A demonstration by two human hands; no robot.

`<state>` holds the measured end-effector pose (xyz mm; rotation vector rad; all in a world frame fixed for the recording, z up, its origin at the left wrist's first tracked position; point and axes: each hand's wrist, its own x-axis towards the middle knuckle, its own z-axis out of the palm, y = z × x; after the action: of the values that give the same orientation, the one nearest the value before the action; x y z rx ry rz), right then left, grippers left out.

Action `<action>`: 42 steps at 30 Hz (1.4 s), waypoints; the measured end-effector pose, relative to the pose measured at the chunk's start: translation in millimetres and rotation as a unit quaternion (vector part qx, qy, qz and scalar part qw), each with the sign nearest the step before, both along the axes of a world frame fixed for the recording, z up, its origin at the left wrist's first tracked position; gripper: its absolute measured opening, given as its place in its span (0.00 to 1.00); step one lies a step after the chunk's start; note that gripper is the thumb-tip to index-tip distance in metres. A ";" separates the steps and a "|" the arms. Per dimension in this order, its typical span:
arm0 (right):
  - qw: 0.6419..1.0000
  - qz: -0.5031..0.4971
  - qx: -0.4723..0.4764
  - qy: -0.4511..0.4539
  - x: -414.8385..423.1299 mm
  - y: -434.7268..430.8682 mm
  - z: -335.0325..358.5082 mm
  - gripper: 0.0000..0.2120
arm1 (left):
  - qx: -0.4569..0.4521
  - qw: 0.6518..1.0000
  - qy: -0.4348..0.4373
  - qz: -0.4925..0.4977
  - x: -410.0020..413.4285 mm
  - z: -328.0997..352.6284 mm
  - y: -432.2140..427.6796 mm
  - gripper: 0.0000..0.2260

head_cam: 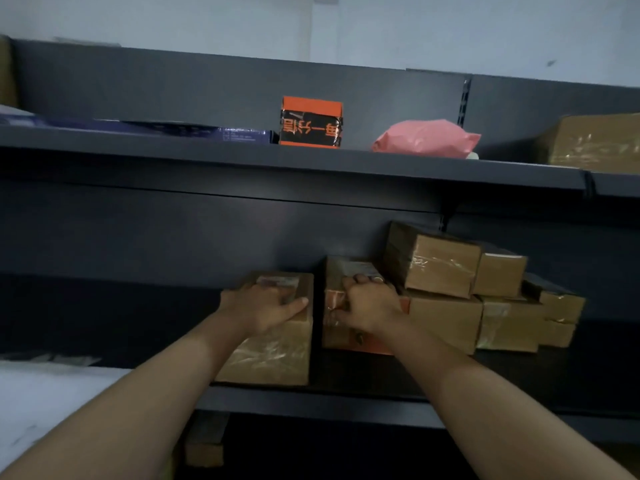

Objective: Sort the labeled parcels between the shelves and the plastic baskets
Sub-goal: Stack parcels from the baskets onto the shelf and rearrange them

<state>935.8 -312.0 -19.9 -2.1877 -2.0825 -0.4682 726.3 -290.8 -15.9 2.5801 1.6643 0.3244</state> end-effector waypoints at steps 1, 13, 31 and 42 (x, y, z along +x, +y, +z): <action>1.000 0.008 0.011 -0.006 0.0 -0.7 -0.5 0.32 | 0.002 1.000 0.003 0.009 -3.4 -0.7 3.3 0.28; 0.962 0.024 0.128 0.241 -2.3 -45.4 21.2 0.16 | 0.008 0.996 -0.075 0.052 -26.3 4.2 3.1 0.22; 0.607 -0.054 0.027 0.792 -46.7 -120.0 -2.6 0.20 | -0.082 0.820 -0.539 0.174 -94.8 -14.1 -33.5 0.20; 0.542 -0.114 0.164 0.816 -28.0 -265.1 -27.5 0.14 | -0.143 0.756 -0.639 0.001 -74.8 -10.1 -127.5 0.04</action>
<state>907.8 -577.0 -47.4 -1.3101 -0.5116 0.8634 651.6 -418.3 -26.0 1.3642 0.9875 1.3047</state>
